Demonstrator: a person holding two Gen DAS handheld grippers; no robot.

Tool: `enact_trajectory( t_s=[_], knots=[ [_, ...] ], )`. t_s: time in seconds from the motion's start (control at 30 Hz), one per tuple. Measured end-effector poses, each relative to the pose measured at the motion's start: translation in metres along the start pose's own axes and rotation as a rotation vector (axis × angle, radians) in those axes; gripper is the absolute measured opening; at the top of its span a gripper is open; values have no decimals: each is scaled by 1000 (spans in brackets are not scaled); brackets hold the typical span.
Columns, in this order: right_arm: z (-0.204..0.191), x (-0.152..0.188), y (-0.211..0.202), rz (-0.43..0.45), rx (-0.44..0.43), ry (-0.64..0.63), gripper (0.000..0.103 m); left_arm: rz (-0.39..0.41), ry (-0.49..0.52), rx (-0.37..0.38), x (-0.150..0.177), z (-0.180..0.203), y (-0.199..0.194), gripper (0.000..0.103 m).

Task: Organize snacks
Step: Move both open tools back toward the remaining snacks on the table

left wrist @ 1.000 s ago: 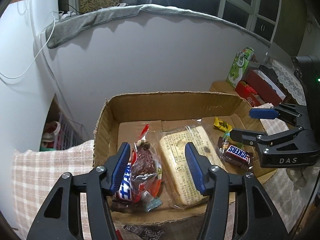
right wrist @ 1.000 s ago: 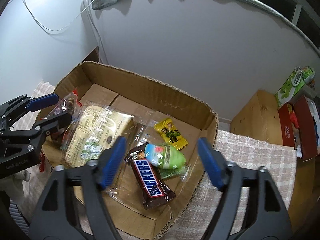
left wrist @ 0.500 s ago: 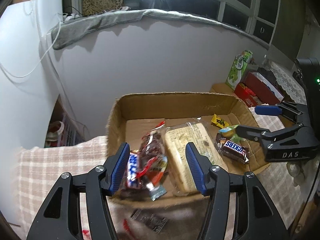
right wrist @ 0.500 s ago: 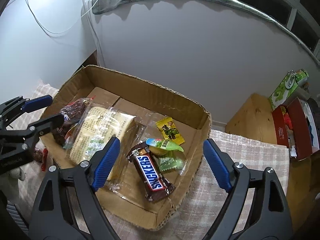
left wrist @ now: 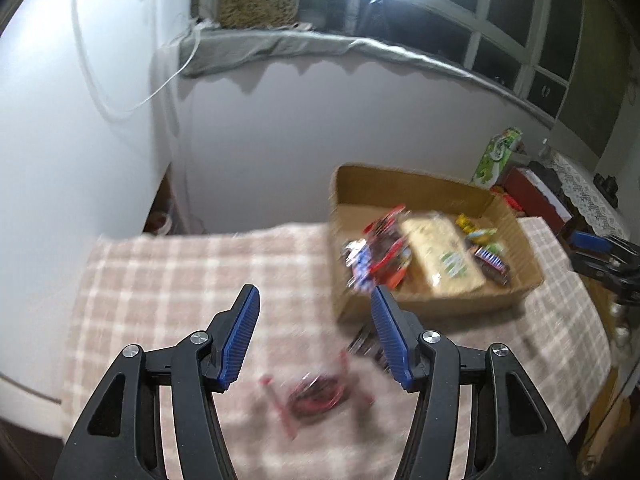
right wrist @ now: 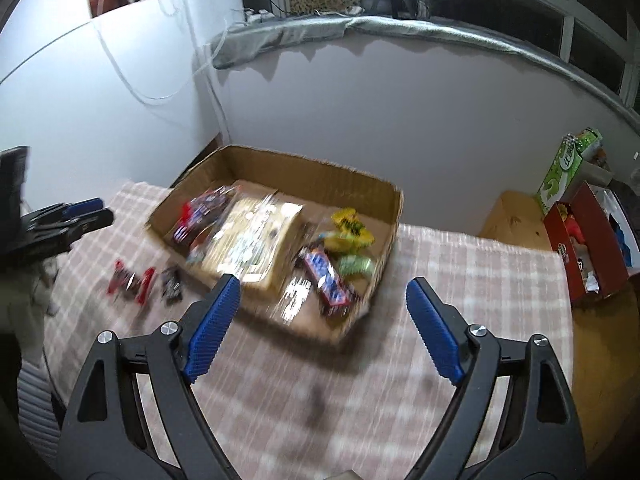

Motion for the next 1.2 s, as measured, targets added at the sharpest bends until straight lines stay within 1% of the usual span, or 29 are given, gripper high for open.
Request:
enact_trajectory(
  t_s=[0.1, 0.17, 0.23, 0.27, 0.33, 0.4, 0.43, 0.47, 0.53, 0.57, 0.6, 0.63, 0.67, 0.7, 0.77, 0.83, 0.93, 1.03, 1.2],
  knots=[
    [-4, 25, -22, 27, 25, -13, 87, -26, -41, -11, 12, -15, 8, 57],
    [-4, 41, -31, 34, 23, 0, 87, -52, -62, -7, 18, -20, 18, 57],
    [-4, 55, -38, 30, 11, 23, 87, -66, -77, -15, 22, -24, 26, 51],
    [-4, 61, -41, 26, 5, 33, 87, -77, -88, -11, 24, -27, 32, 45],
    [-4, 70, -46, 21, -2, 50, 87, -100, -109, -8, 27, -31, 43, 44],
    [-4, 77, -50, 21, -15, 60, 87, -127, -119, 2, 31, -32, 54, 35],
    [-4, 80, -53, 22, -21, 64, 85, -137, -121, 6, 34, -32, 57, 34],
    [-6, 83, -54, 19, -26, 66, 80, -151, -126, 13, 38, -31, 61, 34],
    [-7, 86, -53, 8, -44, 72, 74, -171, -110, 36, 49, -22, 66, 32],
    [-8, 88, -51, 1, -58, 75, 70, -165, -94, 35, 53, -16, 64, 32],
    [-10, 90, -49, -8, -69, 76, 68, -161, -84, 42, 56, -11, 61, 32],
    [-12, 91, -47, -13, -76, 77, 65, -165, -81, 70, 59, -5, 59, 32],
    [-14, 92, -45, -16, -84, 78, 65, -178, -69, 113, 63, 3, 55, 32],
    [-16, 92, -44, -15, -93, 80, 65, -191, -30, 139, 68, 16, 52, 32],
    [-20, 94, -43, -11, -108, 84, 65, -182, 7, 146, 69, 28, 46, 32],
    [-24, 96, -42, -9, -118, 89, 65, -166, -1, 141, 64, 31, 45, 31],
    [-27, 99, -43, -10, -128, 85, 65, -145, -26, 99, 52, 27, 50, 31],
    [-24, 102, -45, -7, -117, 88, 65, -142, -53, 76, 41, 22, 61, 31],
    [-13, 107, -46, -15, -115, 106, 65, -160, -36, 62, 37, 30, 78, 31]
  ],
)
Point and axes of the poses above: each gripper's, at about its wrist camera, not at the fingertips, and y roughly the way its jaws point, z to its right, x to its underside, the point moved 4 cm from there along y, roughly the way its jaws point, and after that the axes turned 1 degree about -y, right-handed, at the moved point
